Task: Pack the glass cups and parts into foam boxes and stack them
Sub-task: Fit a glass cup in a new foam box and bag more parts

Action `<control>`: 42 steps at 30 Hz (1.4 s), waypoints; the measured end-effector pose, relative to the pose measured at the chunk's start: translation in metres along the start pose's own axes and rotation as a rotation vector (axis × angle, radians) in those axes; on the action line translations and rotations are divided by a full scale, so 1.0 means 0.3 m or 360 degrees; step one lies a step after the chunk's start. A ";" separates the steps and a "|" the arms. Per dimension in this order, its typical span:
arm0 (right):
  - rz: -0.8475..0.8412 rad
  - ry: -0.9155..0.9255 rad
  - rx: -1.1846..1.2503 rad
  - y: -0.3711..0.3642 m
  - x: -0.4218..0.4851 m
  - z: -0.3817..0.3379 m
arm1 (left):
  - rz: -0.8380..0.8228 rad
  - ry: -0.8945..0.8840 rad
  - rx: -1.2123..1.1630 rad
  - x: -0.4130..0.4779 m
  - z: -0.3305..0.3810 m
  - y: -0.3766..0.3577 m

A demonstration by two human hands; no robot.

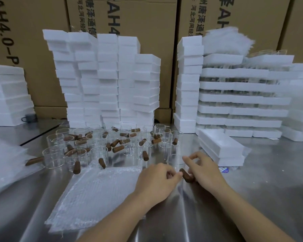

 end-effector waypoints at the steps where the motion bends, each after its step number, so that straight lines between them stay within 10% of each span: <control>1: -0.0027 -0.0040 -0.0077 -0.001 -0.008 -0.009 | -0.0008 0.0011 0.0015 -0.002 -0.006 0.002; 7: -0.0610 -0.0241 -0.0492 -0.065 -0.054 -0.025 | 0.0008 0.0051 -0.0033 -0.007 -0.032 0.026; 16: -0.0601 -0.0380 0.0433 -0.106 -0.089 -0.076 | 0.0132 0.0107 -0.0566 -0.020 0.012 0.030; 27: -0.0255 0.0754 0.0814 -0.023 -0.152 -0.324 | 0.0714 -0.0515 -0.0920 -0.086 0.144 0.191; 42: -0.0194 0.0866 0.0672 -0.038 -0.158 -0.316 | 0.0636 -0.0499 -0.1088 -0.094 0.143 0.173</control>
Point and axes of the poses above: each hand's wrist, its own x-axis towards the middle knuckle, its own y-axis out of the back of the hand, z = x × y, the point moved 7 cm from there along x, towards the middle knuckle, and after that the axes turned 4 degrees about -z, right-handed, at the moved point
